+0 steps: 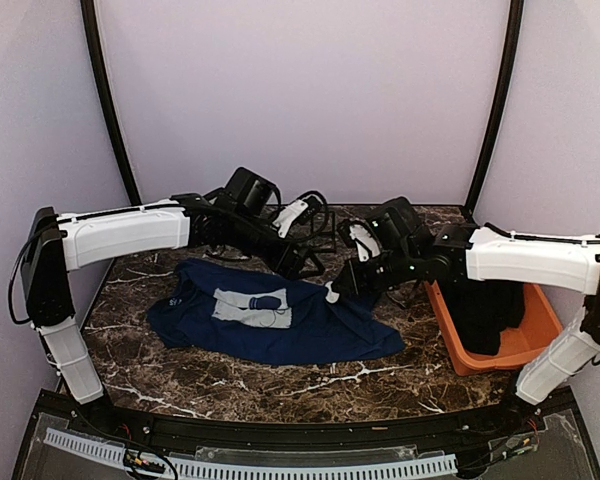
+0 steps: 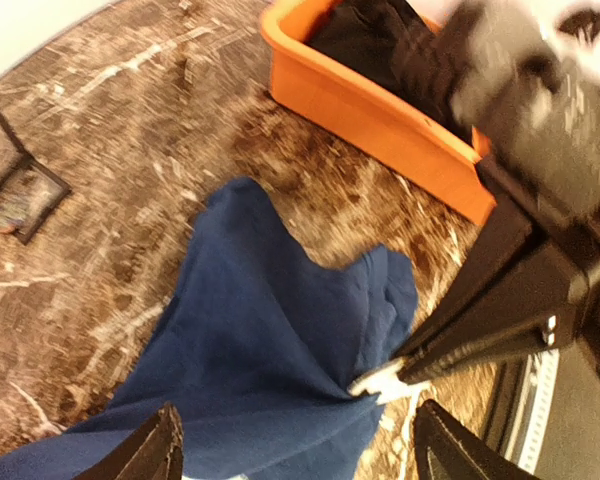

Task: Pin the brooch onto the clothing
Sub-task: Pin the brooch onto the flattened clothing.

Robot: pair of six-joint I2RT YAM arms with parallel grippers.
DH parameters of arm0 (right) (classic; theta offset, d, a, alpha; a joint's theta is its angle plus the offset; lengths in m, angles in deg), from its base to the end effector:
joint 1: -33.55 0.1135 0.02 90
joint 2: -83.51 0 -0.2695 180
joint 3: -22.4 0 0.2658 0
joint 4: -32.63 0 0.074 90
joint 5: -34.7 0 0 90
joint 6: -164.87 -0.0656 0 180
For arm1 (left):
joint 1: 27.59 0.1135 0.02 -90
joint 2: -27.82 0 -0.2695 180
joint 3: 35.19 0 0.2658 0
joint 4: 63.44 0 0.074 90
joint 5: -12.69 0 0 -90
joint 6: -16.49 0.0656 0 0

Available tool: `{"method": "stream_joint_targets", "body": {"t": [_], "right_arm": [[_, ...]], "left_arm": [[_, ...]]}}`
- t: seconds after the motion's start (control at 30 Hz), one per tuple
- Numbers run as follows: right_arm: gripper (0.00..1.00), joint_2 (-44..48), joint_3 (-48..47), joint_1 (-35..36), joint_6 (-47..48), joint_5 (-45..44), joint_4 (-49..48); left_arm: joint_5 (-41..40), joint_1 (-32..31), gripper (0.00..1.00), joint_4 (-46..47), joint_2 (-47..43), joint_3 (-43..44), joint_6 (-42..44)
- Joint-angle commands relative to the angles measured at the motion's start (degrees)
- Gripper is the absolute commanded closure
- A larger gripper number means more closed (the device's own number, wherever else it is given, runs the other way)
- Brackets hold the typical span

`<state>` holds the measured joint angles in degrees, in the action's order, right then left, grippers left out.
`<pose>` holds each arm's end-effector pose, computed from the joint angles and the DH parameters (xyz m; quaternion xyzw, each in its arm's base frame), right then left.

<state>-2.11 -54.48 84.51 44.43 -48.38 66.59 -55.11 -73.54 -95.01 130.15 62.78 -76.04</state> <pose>0.2234 0.2880 0.2475 -0.1867 0.8954 0.3030 0.2675 0.2962 -0.3419 0.2775 0.4046 0.7797 -0.3395 0.3363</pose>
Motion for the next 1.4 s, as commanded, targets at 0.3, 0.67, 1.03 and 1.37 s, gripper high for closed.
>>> {"method": "stream_joint_targets", "body": {"t": [0.3,0.67,1.03,1.37], "right_arm": [[1.0,0.46,-1.72,0.46,3.6,7.04,-0.57],[1.0,1.03,-0.88,0.48,4.12,14.22,-3.36],[1.0,0.37,0.4,0.54,3.1,18.4,-6.04],[1.0,0.11,0.12,0.54,3.53,19.61,-6.83]], "left_arm": [[9.51,-0.05,0.2,-7.37,-7.63,-7.38,17.12],[8.83,-0.09,0.18,1.15,-9.16,-12.5,18.15],[14.46,-0.08,0.19,5.75,-9.54,-14.38,14.68],[16.06,-0.06,0.26,4.05,-9.11,-14.19,15.41]]}}
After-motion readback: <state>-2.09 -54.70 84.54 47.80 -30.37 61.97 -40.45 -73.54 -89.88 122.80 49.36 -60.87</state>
